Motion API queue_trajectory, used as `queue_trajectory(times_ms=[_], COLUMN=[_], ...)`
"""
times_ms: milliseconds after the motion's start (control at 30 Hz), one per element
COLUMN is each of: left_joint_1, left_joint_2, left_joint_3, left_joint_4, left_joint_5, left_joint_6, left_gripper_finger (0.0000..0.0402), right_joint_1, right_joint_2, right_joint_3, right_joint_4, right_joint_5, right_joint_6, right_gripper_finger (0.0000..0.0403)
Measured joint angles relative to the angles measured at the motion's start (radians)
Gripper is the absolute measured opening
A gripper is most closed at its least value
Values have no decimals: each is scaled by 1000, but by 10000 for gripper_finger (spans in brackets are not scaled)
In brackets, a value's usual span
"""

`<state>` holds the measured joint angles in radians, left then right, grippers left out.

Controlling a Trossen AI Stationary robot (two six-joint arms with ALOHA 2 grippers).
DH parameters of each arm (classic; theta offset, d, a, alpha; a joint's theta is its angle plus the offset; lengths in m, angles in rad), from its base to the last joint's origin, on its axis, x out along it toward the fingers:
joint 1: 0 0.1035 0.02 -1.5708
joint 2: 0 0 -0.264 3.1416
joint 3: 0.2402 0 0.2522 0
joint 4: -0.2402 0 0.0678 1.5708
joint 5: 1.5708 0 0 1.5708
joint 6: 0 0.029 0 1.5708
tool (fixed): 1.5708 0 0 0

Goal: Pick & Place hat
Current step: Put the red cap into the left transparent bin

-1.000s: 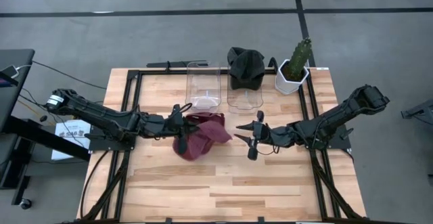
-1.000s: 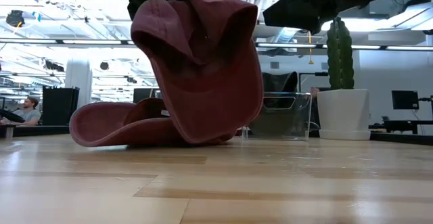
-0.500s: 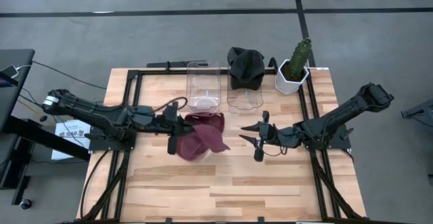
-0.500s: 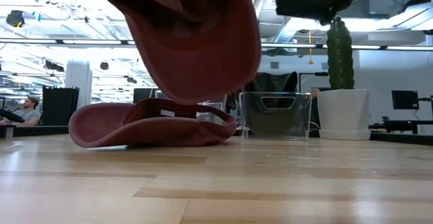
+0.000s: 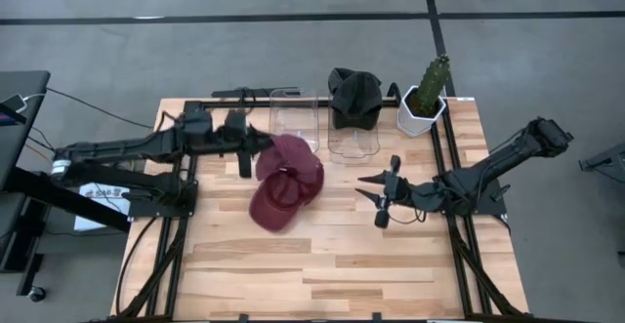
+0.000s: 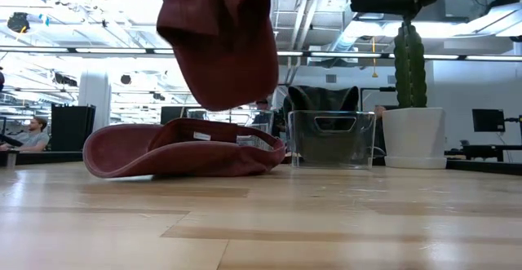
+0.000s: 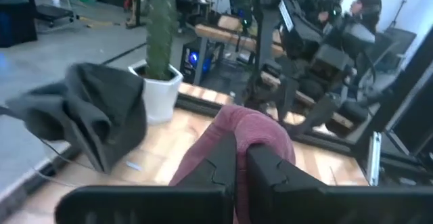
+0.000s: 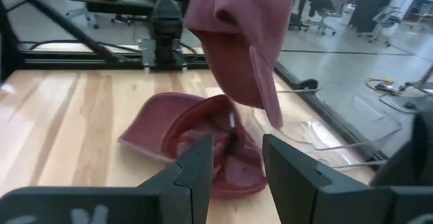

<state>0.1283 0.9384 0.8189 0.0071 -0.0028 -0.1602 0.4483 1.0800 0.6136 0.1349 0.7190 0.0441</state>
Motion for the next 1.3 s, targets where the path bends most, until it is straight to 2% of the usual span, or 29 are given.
queue_trajectory(times_ms=[367, 700, 867, 1100, 1200, 1300], left_joint_1=[321, 580, 663, 706, 714, 739], left_joint_2=[55, 249, 358, 467, 479, 487], left_joint_3=[150, 211, 220, 220, 220, 220], left_joint_4=[-51, -98, -94, -90, -89, -61], left_joint_5=[279, 469, 618, 817, 816, 762], left_joint_6=[137, 256, 290, 314, 379, 433], left_gripper_finger=[10, 10, 10, 10, 10, 10], right_joint_1=[-169, -392, -476, -569, -612, -654], right_joint_2=[35, 119, 134, 128, 128, 128], right_joint_3=[0, 0, -1, 0, 0, 0], right_joint_4=[-2, 0, -1, 42, 79, 93], right_joint_5=[2, -9, -11, -12, -13, -13], right_joint_6=[-71, -112, -177, -270, -291, -290], right_gripper_finger=[118, 118, 118, 118, 118, 118])
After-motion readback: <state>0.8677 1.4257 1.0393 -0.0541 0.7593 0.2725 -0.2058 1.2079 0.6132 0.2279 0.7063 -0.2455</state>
